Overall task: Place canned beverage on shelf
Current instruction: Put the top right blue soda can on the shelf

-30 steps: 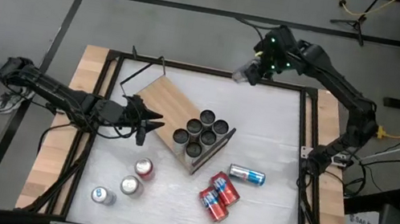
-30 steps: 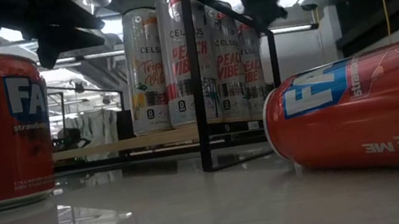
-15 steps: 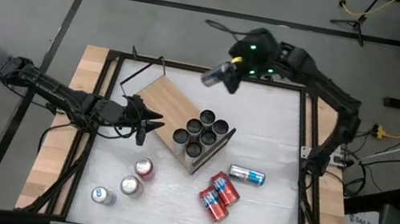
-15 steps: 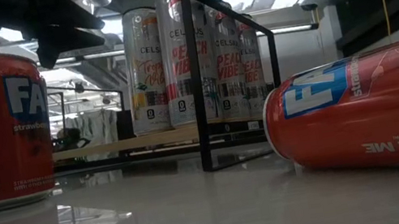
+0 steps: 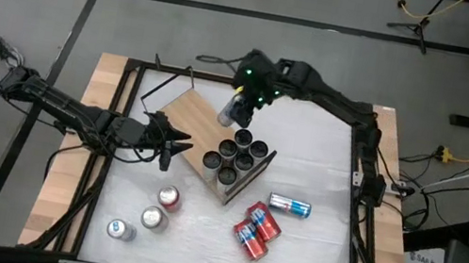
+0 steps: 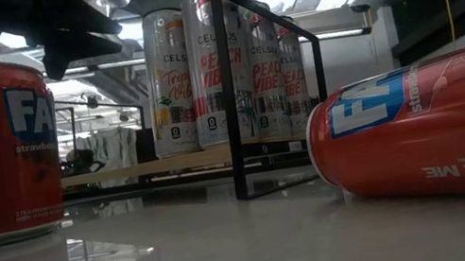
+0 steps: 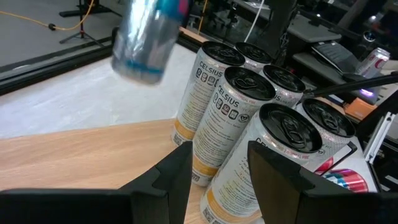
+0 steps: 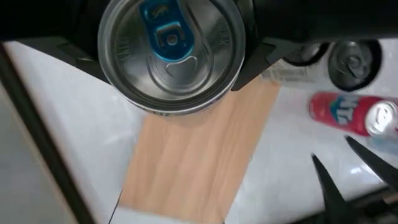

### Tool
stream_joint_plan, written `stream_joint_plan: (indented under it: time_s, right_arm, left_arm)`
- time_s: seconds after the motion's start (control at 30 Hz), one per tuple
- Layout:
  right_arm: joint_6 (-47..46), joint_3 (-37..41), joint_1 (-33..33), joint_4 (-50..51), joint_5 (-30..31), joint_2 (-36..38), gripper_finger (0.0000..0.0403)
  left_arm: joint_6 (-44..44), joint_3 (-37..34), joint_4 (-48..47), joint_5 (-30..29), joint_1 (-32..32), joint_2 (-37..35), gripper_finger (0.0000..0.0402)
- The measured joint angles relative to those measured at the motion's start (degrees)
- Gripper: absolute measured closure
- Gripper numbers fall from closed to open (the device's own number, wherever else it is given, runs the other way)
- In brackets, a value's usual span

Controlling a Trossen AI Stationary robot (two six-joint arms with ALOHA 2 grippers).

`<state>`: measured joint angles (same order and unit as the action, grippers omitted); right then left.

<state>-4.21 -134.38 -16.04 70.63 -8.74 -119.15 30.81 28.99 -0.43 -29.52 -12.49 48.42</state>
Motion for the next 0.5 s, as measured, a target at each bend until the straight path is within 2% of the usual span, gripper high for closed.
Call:
stream_joint_plan:
  time_s: [0.23, 0.5]
  right_arm:
    - [0.00, 0.14, -0.10, 0.83, -0.49, -3.52, 0.0176]
    - [-0.03, 0.14, -0.01, 1.17, -4.29, -6.27, 0.0176]
  left_arm:
    - [0.00, 0.00, -0.12, 0.00, 0.00, 0.00, 0.0253]
    - [0.00, 0.00, -0.20, -0.02, 0.00, 0.00, 0.0253]
